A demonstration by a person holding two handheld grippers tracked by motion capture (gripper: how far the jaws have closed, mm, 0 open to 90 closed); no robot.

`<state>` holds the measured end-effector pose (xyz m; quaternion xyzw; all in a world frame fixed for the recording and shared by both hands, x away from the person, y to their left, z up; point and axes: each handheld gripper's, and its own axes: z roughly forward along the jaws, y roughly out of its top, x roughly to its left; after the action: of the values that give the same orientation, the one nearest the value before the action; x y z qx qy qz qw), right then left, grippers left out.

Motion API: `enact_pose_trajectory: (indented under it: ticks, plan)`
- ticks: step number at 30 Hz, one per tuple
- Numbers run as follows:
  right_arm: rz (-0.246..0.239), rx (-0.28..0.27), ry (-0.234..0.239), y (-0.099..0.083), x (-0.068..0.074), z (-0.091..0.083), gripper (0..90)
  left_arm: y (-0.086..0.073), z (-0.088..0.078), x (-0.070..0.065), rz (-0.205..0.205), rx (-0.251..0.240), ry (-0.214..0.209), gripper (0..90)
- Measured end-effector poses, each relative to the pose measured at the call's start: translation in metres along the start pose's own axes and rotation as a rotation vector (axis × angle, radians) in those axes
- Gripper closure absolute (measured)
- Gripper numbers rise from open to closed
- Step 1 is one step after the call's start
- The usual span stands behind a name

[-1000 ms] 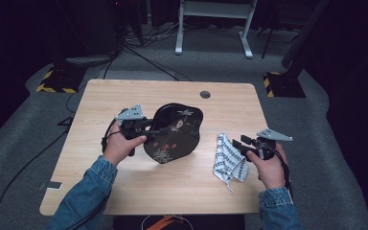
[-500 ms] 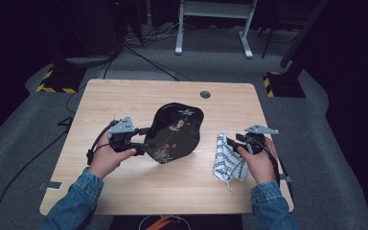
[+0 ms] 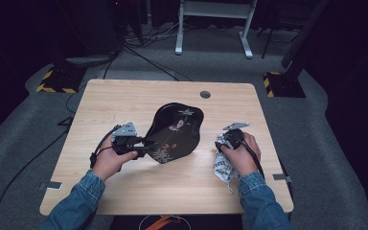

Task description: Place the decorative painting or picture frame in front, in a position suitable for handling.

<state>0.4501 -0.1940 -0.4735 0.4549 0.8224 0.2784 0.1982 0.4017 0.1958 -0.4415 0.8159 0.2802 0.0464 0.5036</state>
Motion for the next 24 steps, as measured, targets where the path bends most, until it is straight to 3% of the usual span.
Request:
enact_pose_trajectory:
  ticks: [6, 8, 10, 18, 24]
  plan:
    - [-0.062, 0.075, -0.029, 0.0022, 0.004, 0.0082, 47.8, 0.0003, -0.0023, -0.0006, 0.001, 0.01, -0.032, 73.9]
    - [-0.068, 0.084, -0.027, 0.0025, 0.0038, 0.0082, 52.6, 0.0002, -0.0021, -0.0019, -0.006, 0.01, -0.057, 77.7]
    - [-0.065, 0.09, -0.024, 0.0024, 0.0029, 0.0076, 57.3, -0.0001, -0.0011, -0.0041, -0.001, 0.009, -0.052, 78.9]
    - [-0.08, 0.093, -0.062, 0.0012, 0.0013, 0.0068, 78.8, -0.0024, -0.0009, -0.0036, 0.007, 0.009, -0.063, 79.5]
    - [-0.06, 0.061, -0.047, -0.001, -0.0009, 0.0027, 83.4, -0.0017, -0.0004, -0.0053, 0.024, 0.01, -0.05, 79.9]
